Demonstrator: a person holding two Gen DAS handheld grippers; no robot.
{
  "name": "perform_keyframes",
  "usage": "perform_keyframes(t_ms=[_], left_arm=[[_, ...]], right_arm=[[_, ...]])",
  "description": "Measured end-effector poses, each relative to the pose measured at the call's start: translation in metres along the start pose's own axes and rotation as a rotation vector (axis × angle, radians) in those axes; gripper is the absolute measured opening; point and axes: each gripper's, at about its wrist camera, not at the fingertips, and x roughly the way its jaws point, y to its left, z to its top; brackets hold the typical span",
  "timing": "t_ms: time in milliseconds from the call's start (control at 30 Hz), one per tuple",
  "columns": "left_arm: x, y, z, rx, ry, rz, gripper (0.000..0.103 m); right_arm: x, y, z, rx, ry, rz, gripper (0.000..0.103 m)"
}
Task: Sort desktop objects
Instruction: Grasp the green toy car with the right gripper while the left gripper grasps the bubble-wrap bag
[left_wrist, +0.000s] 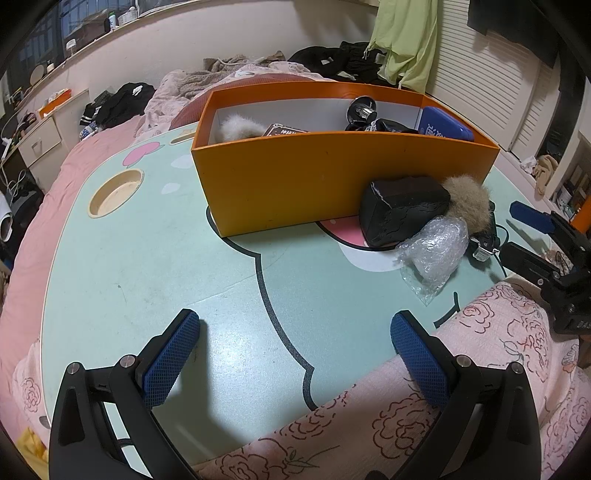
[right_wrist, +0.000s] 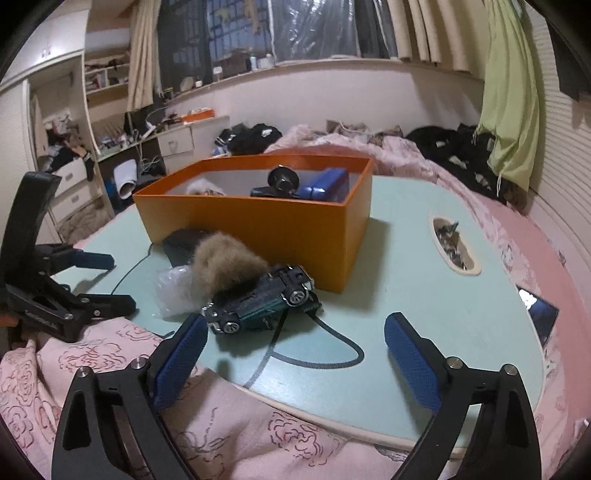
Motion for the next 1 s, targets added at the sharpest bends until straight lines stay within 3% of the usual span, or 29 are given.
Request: perform_keyframes(t_ms=[300, 400, 433, 467, 667, 867, 967, 1000], left_arm=[[0.000, 0.000, -0.001, 0.000, -0.001, 0.000, 0.103], [0.000, 0.000, -0.001, 0.000, -0.001, 0.000, 0.103], [0.000, 0.000, -0.001, -0.001, -0.001, 0.000, 0.103], [0.000, 0.000, -0.001, -0.001, -0.001, 0.000, 0.103], [-0.003, 0.001, 0.002, -0.009, -0.011, -0.014, 0.103], [-0.028, -0.009, 0.009, 0.005, -0.097, -0.138, 0.103], [-0.031, -0.028, 0.023, 0.036, -0.070, -0.283, 0.103], [-0.028, -0.034, 0.029, 0.050, -0.050, -0.299, 0.102]], right_arm=[[0.024, 0.017, 0.020, -0.136, 0.076, 0.030, 0.093], [0.037, 0.016, 0.028, -0.142, 0.121, 0.025, 0.085], [0.041, 0.016, 0.029, -0.140, 0.134, 0.035, 0.072], [0.042, 0.016, 0.029, -0.139, 0.142, 0.052, 0.073], [0.028, 0.016, 0.014, -0.107, 0.096, 0.105, 0.072], [0.003, 0.011, 0.001, -0.080, -0.010, 0.039, 0.072], [-0.008, 0.009, 0.000, -0.063, -0.062, 0.001, 0.072], [-0.010, 0.008, 0.000, -0.055, -0.075, -0.008, 0.072]])
